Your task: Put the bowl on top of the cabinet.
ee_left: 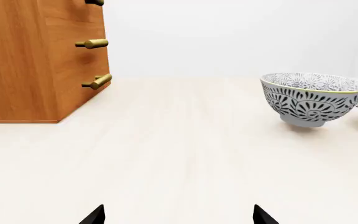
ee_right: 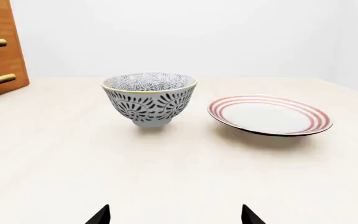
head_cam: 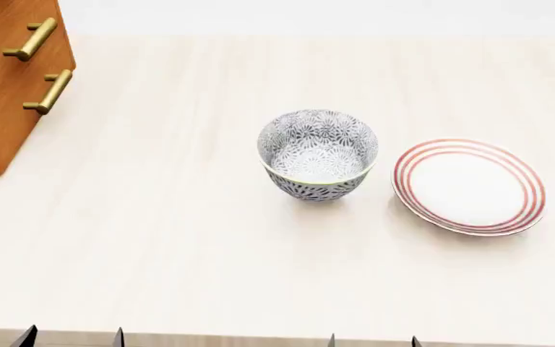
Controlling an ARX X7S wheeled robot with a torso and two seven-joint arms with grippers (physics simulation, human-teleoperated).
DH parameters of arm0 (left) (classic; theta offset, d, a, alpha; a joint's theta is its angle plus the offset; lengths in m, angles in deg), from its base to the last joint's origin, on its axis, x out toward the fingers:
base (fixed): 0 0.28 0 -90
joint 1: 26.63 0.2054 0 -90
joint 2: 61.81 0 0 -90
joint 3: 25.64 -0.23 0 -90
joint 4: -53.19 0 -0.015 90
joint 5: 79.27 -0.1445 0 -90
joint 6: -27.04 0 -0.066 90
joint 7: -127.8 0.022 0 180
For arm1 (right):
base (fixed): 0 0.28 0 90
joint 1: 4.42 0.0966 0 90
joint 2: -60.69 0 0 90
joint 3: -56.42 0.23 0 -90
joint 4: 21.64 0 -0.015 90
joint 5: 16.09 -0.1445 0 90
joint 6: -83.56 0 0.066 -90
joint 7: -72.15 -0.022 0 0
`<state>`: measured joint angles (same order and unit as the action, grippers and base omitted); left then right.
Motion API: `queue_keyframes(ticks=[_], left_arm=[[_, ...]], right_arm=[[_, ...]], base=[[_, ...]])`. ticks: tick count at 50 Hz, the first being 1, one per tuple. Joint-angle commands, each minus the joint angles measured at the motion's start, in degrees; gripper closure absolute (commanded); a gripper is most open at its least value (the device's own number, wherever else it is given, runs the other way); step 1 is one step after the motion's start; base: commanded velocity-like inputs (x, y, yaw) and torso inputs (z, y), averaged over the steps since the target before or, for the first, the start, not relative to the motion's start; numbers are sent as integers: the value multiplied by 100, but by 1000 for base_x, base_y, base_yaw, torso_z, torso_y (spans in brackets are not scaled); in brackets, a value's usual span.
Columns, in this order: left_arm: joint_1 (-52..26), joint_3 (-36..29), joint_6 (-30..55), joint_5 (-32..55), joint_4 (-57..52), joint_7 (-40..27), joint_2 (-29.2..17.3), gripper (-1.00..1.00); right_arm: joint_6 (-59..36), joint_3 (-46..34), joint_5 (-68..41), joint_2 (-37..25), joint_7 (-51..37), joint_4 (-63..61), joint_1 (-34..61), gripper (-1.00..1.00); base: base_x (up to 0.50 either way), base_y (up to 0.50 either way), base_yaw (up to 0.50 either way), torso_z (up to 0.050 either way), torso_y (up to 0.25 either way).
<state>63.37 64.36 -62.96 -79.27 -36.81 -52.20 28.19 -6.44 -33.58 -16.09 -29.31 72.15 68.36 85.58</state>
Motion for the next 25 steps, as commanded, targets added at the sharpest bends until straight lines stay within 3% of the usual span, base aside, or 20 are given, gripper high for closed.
queue_keyframes(ticks=[1, 25], left_arm=[[-21, -94, 17, 94, 22, -100, -96, -100], [9, -440, 105, 519, -146, -362, -392, -100]], right_arm=[[47, -153, -31, -94, -111, 32, 2, -100], [-38, -517, -284, -389, -454, -40, 2, -100]], base=[[0, 0, 0, 0, 0], [0, 0, 0, 0, 0]])
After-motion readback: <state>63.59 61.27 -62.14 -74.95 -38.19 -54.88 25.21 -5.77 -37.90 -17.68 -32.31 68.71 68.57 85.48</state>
